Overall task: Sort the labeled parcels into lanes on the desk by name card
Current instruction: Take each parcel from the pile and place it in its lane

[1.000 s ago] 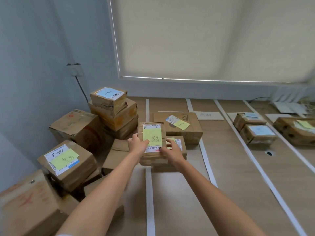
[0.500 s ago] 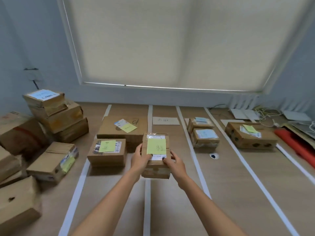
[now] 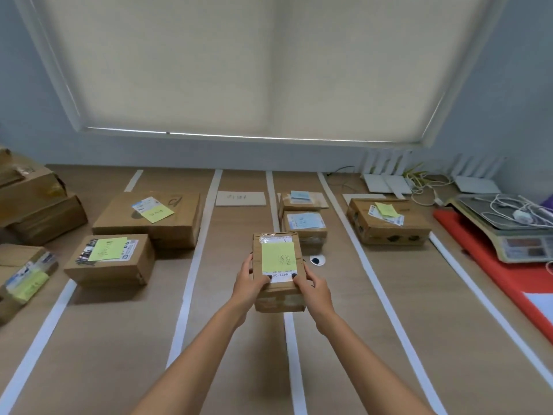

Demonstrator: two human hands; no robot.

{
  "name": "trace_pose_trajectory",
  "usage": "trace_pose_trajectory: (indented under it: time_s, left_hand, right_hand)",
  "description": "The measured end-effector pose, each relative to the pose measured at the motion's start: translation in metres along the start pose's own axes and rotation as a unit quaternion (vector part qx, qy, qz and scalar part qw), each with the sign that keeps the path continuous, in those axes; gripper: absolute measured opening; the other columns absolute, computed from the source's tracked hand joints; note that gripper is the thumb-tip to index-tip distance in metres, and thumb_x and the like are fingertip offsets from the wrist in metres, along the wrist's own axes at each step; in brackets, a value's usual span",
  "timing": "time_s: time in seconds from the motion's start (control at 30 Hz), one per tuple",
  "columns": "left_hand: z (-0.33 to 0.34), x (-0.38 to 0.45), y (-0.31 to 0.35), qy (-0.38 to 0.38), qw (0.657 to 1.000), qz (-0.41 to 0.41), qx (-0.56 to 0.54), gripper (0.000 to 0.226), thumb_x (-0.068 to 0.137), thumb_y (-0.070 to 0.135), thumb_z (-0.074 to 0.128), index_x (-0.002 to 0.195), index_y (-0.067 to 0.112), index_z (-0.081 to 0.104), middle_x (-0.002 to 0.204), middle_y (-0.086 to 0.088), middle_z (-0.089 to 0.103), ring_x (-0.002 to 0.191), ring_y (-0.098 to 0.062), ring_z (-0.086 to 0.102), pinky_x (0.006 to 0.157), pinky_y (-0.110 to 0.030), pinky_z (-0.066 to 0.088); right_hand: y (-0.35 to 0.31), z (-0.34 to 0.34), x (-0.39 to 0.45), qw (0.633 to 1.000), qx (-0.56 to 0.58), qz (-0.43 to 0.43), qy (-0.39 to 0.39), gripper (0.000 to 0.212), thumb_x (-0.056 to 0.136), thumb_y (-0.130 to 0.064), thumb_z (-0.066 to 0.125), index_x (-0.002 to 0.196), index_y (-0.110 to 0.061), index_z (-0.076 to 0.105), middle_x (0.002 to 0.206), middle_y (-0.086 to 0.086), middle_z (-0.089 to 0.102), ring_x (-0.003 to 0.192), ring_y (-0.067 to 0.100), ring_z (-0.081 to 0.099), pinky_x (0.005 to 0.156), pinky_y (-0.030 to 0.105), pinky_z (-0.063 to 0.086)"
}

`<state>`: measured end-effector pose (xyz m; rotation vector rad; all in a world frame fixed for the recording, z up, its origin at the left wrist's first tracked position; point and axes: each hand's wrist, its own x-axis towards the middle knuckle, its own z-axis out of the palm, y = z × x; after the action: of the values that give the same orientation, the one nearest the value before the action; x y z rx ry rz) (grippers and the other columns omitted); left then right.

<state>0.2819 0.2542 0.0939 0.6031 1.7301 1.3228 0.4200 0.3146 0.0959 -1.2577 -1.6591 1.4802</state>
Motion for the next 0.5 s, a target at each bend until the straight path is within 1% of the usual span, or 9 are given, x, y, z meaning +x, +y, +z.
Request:
trace_pose_trajectory:
  time_s: [0.1, 0.17, 0.27, 0.33, 0.37, 0.4, 0.47, 0.5]
  left_hand:
    - [0.05, 0.002, -0.004, -0.013, 1.0, -0.01, -0.015, 0.069, 0.089, 0.015, 0.058, 0.144, 0.035, 0.021, 0.137, -0.001, 0.043, 0.111, -0.02, 0.051, 0.071, -0.027, 0.047]
    - [0.088, 0.003, -0.006, -0.027, 0.999, -0.016, -0.02, 0.07, 0.088, 0.013, 0.057, 0.144, 0.035, 0.022, 0.136, -0.001, 0.045, 0.109, -0.019, 0.052, 0.068, -0.024, 0.047]
    - [0.15, 0.015, 0.0, -0.048, 0.999, -0.012, -0.007, 0.072, 0.088, 0.013, 0.058, 0.145, 0.036, 0.019, 0.14, 0.001, 0.041, 0.116, -0.017, 0.048, 0.075, -0.023, 0.045]
    - [0.195, 0.028, 0.006, -0.063, 0.998, -0.006, 0.011, 0.072, 0.089, 0.014, 0.059, 0.145, 0.036, 0.019, 0.142, 0.0, 0.039, 0.116, -0.015, 0.044, 0.077, -0.022, 0.043]
    - [0.218, 0.036, 0.01, -0.068, 0.998, -0.002, 0.016, 0.072, 0.089, 0.013, 0.059, 0.145, 0.036, 0.019, 0.142, 0.0, 0.04, 0.115, -0.014, 0.045, 0.076, -0.021, 0.043]
    - [0.241, 0.044, 0.013, -0.072, 0.997, 0.0, 0.019, 0.073, 0.088, 0.012, 0.059, 0.144, 0.036, 0.019, 0.142, 0.0, 0.04, 0.114, -0.014, 0.045, 0.077, -0.021, 0.045]
    - [0.284, 0.059, 0.016, -0.071, 0.997, -0.002, 0.018, 0.075, 0.087, 0.011, 0.06, 0.145, 0.036, 0.019, 0.143, 0.002, 0.04, 0.119, -0.016, 0.046, 0.087, -0.026, 0.047]
    - [0.303, 0.066, 0.017, -0.071, 0.997, -0.007, 0.017, 0.076, 0.087, 0.011, 0.061, 0.145, 0.036, 0.018, 0.143, 0.002, 0.039, 0.121, -0.016, 0.046, 0.092, -0.029, 0.048]
  right_hand:
    - [0.017, -0.04, 0.009, 0.999, -0.013, 0.032, 0.023, 0.042, 0.091, -0.029, 0.051, 0.131, -0.041, 0.05, 0.121, 0.005, 0.055, 0.112, 0.02, 0.053, 0.096, 0.042, 0.049]
    - [0.028, -0.071, 0.017, 0.998, -0.014, 0.05, 0.044, 0.046, 0.09, -0.029, 0.052, 0.135, -0.038, 0.047, 0.124, 0.007, 0.053, 0.112, 0.021, 0.053, 0.097, 0.043, 0.049]
    - [0.042, -0.125, 0.037, 0.994, -0.025, 0.071, 0.076, 0.051, 0.09, -0.028, 0.054, 0.14, -0.03, 0.041, 0.13, 0.004, 0.048, 0.116, 0.02, 0.05, 0.098, 0.042, 0.047]
    - [0.054, -0.166, 0.057, 0.992, -0.015, 0.087, 0.092, 0.053, 0.089, -0.027, 0.056, 0.14, -0.026, 0.04, 0.13, 0.003, 0.048, 0.116, 0.022, 0.051, 0.096, 0.043, 0.048]
    - [0.06, -0.187, 0.069, 0.99, 0.0, 0.097, 0.1, 0.051, 0.088, -0.025, 0.057, 0.136, -0.024, 0.042, 0.129, 0.004, 0.049, 0.113, 0.022, 0.053, 0.092, 0.042, 0.05]
    - [0.067, -0.208, 0.082, 0.988, 0.014, 0.107, 0.108, 0.045, 0.087, -0.024, 0.058, 0.131, -0.022, 0.044, 0.126, 0.004, 0.052, 0.108, 0.021, 0.056, 0.084, 0.038, 0.052]
    - [0.079, -0.248, 0.108, 0.986, 0.027, 0.12, 0.113, 0.033, 0.087, -0.022, 0.059, 0.118, -0.021, 0.047, 0.119, 0.005, 0.057, 0.095, 0.015, 0.059, 0.066, 0.026, 0.05]
    - [0.084, -0.266, 0.121, 0.985, 0.028, 0.126, 0.112, 0.03, 0.088, -0.021, 0.059, 0.115, -0.022, 0.047, 0.116, 0.005, 0.059, 0.089, 0.01, 0.058, 0.061, 0.021, 0.046]
